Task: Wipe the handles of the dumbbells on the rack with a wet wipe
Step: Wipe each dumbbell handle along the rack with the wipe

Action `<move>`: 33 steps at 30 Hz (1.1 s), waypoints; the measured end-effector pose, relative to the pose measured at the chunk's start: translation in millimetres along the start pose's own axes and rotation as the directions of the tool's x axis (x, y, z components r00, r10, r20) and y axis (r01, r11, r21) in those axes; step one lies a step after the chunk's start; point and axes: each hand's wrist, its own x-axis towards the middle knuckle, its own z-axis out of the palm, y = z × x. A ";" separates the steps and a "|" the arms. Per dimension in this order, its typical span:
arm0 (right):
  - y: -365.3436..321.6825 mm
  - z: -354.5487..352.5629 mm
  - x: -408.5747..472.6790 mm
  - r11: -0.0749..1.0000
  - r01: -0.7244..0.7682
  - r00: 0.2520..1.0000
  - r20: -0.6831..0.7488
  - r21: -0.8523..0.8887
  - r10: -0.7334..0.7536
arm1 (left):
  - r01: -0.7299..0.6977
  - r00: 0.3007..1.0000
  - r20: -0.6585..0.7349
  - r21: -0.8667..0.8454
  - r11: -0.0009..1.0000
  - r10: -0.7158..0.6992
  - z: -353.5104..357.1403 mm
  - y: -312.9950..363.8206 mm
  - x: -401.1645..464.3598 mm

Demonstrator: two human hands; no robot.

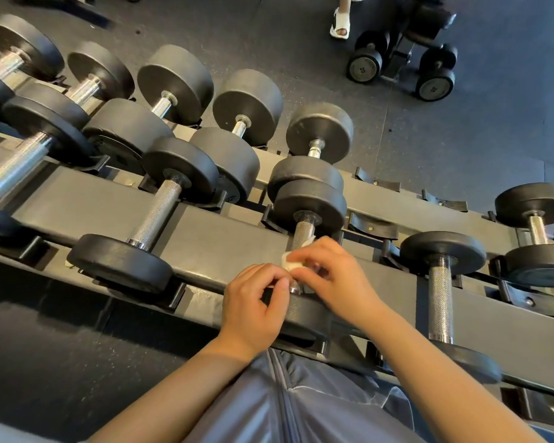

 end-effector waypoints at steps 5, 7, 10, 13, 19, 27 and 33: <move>5.5 5.4 14.5 0.998 -0.009 0.992 -0.124 -0.070 0.001 | 0.028 0.999 -0.023 0.010 1.000 -0.028 0.5 1.4 -0.5; 1.3 4.8 22.2 0.980 0.069 0.989 -0.119 -0.187 -0.092 | 0.037 0.999 -0.033 0.017 0.999 -0.036 0.5 2.9 0.3; -0.9 -1.2 36.9 0.892 0.195 0.974 -0.025 -0.408 -0.225 | 0.070 0.997 0.010 0.009 0.997 -0.070 -0.5 4.2 0.3; 8.9 -14.3 52.2 0.768 0.241 0.959 0.024 -0.594 -0.283 | 0.107 0.993 0.046 -0.004 0.994 -0.107 -2.0 5.3 0.4; 4.8 -12.8 41.6 0.970 0.065 0.986 -0.137 -0.234 -0.100 | 0.131 0.991 0.019 -0.015 0.991 -0.130 -2.0 10.3 0.3; -1.9 -8.3 4.1 0.978 0.208 0.956 0.214 -0.005 -0.202 | 0.290 0.945 -0.121 -0.127 0.948 -0.305 5.2 13.1 -4.3; 21.6 -18.4 49.4 0.812 0.267 0.926 -0.094 -0.520 -0.365 | 0.421 0.891 -0.130 -0.123 0.899 -0.435 8.2 26.0 -12.5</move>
